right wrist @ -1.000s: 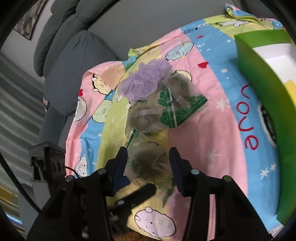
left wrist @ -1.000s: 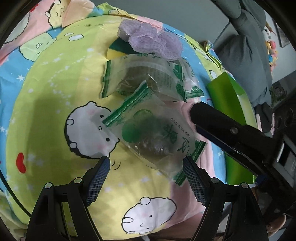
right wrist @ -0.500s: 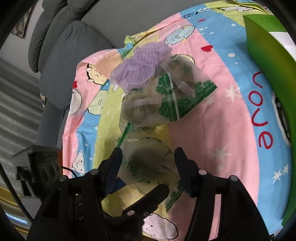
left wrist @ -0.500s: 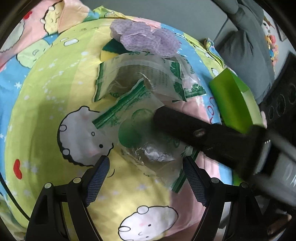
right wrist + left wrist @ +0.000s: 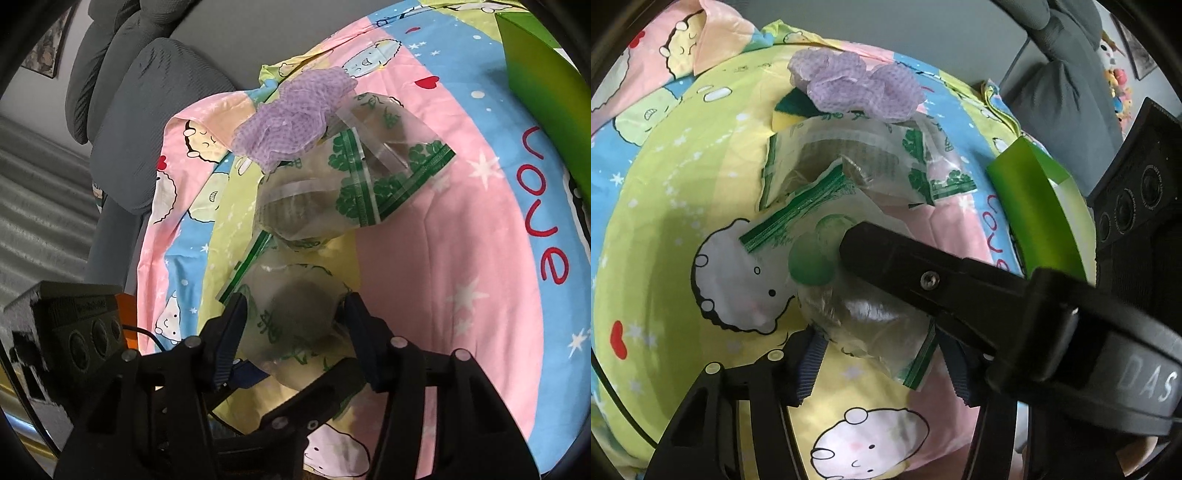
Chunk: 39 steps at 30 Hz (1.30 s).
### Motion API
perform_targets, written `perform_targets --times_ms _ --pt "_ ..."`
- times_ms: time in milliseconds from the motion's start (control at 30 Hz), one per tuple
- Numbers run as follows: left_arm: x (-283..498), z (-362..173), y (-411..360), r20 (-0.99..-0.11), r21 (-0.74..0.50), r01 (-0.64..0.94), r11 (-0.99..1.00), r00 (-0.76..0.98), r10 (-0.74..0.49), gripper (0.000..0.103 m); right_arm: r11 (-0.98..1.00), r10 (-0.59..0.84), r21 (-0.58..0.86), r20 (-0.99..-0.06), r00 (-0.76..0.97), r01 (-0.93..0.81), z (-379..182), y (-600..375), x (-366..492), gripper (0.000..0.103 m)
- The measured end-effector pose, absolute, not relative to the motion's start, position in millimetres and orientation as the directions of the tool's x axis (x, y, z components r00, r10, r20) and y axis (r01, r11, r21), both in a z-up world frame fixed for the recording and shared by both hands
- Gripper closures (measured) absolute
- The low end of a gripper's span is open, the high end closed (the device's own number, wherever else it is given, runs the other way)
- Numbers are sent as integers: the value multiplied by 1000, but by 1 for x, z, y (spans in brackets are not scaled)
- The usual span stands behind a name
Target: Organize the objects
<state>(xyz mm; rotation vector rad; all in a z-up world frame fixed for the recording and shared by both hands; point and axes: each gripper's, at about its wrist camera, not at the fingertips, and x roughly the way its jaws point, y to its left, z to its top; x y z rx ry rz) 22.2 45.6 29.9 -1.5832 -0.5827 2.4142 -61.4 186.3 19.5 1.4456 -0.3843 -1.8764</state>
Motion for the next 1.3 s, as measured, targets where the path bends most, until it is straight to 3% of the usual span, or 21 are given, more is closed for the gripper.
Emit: perform_targets --times_ms 1300 --pt "34 79 77 -734 -359 -68 -931 -596 326 45 -678 -729 596 -619 -293 430 71 213 -44 47"
